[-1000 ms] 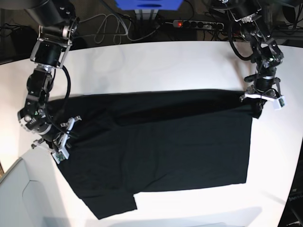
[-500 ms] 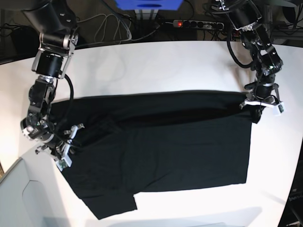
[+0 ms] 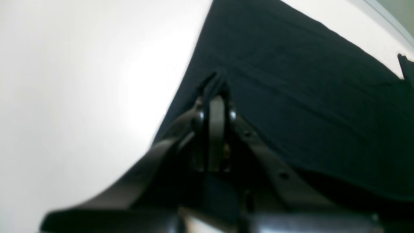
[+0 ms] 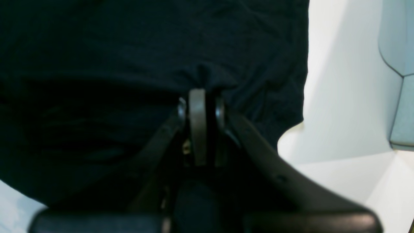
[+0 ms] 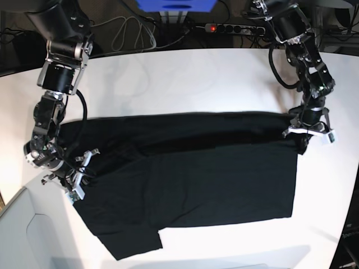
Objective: Fold the T-shirt properly
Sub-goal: 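Reach the right gripper down the shirt side and grasp the fabric, then drag the shirt toward the robot with both grippers, flattening it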
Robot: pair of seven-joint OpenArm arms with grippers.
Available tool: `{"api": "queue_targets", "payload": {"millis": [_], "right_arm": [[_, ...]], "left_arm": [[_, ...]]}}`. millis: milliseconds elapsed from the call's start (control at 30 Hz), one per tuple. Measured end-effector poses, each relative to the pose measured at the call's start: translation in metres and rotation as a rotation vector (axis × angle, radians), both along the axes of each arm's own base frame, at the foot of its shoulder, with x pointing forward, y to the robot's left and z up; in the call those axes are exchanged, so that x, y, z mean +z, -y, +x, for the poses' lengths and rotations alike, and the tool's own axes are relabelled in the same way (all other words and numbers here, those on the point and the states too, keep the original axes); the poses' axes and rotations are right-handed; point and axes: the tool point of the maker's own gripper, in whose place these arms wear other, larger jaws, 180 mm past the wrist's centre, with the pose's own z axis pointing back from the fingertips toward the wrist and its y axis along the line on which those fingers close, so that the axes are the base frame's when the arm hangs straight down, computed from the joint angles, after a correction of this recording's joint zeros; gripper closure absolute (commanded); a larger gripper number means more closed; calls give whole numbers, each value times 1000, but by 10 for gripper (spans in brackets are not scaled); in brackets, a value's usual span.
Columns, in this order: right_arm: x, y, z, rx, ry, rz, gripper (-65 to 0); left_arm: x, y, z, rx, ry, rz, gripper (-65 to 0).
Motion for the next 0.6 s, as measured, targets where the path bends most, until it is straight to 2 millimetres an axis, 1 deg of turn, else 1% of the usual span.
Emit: {"api": "queue_targets", "payload": {"millis": [33,67,100,133,167,233,300,367,433,533,600], "right_arm": [[0,0,0,0,-1,-1,-6],[0,0,0,0,0,1,-25],[0,0,0,-1,-3,-1,-60],[-1,1,-1,-2,-8,-6,-111],[-1,2,-1,-2,-8,-7,-171],[-2,2,-2,-3,-9,-9,-282],[-3,2,-3,-3,-12,-8,-348],[-4,3,-6,-6,-12,-6,-375],[-6,5,-8,-9,-19,-15,-377],[0,7,-14,-7,5,-36,-377],[1,8,-23,-5,15,-52,-377]], "left_arm": [[0,1,2,-3,0,-2,0],[-1,-1,3,-6,-5,0,0],[-3,-1,4,-16,-14,6,0],[-4,-3,4,-22,-24,13,0],[-5,-4,4,-29,-33,18,-34],[-10,-2,0,-49,-85,9,-135],[-10,-1,1,-54,-98,1,-207],[-4,-3,3,-45,-79,4,-244],[8,-9,5,-22,-43,9,-269],[22,-18,3,-2,-16,31,-280],[24,-17,-5,-10,-20,51,-280]]}}
